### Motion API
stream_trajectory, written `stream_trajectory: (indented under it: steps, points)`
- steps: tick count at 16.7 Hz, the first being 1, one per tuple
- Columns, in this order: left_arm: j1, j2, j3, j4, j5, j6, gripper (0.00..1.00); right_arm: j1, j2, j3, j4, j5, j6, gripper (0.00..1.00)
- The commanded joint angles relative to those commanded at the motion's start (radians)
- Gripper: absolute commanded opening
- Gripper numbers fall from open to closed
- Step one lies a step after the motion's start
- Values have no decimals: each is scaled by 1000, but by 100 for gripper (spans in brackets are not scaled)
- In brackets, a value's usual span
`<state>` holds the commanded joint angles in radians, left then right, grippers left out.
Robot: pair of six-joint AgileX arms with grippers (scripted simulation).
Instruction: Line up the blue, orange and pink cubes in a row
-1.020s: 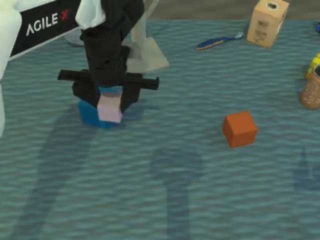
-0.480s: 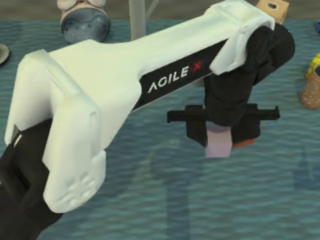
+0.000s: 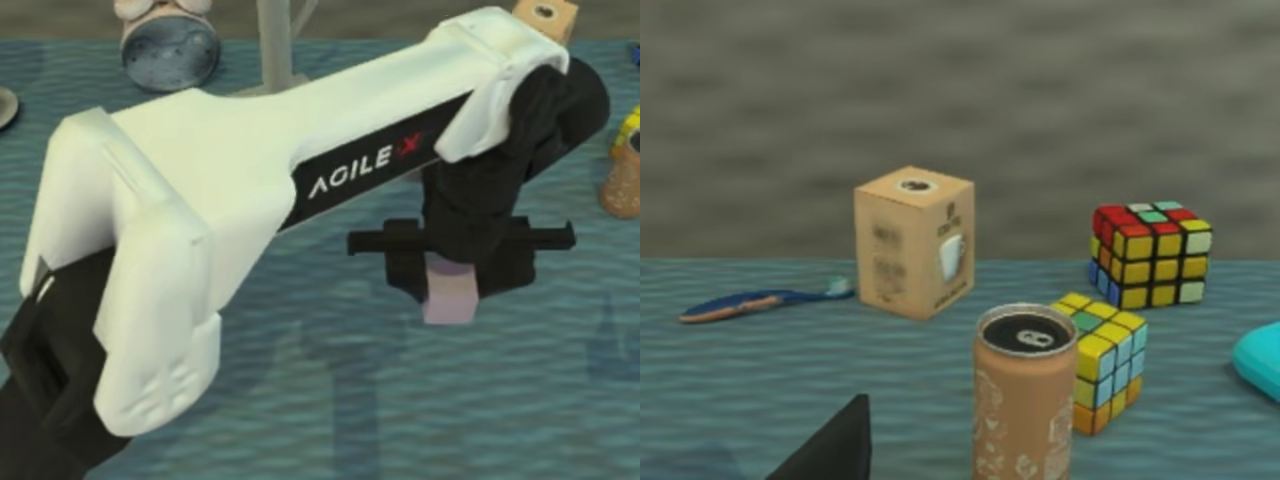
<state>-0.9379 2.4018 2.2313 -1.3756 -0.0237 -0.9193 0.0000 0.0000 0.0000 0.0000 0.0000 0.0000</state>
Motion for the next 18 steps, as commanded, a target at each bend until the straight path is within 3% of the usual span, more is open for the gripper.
stream_trajectory:
  steps: [6, 11, 18]
  points:
    - [2, 16, -198, 215, -1, -2, 0, 0, 0, 0, 0, 0, 0, 100]
    - [1, 21, -228, 245, -1, -3, 0, 0, 0, 0, 0, 0, 0, 100]
    - [1, 21, -228, 245, -1, -3, 53, 0, 0, 0, 0, 0, 0, 100]
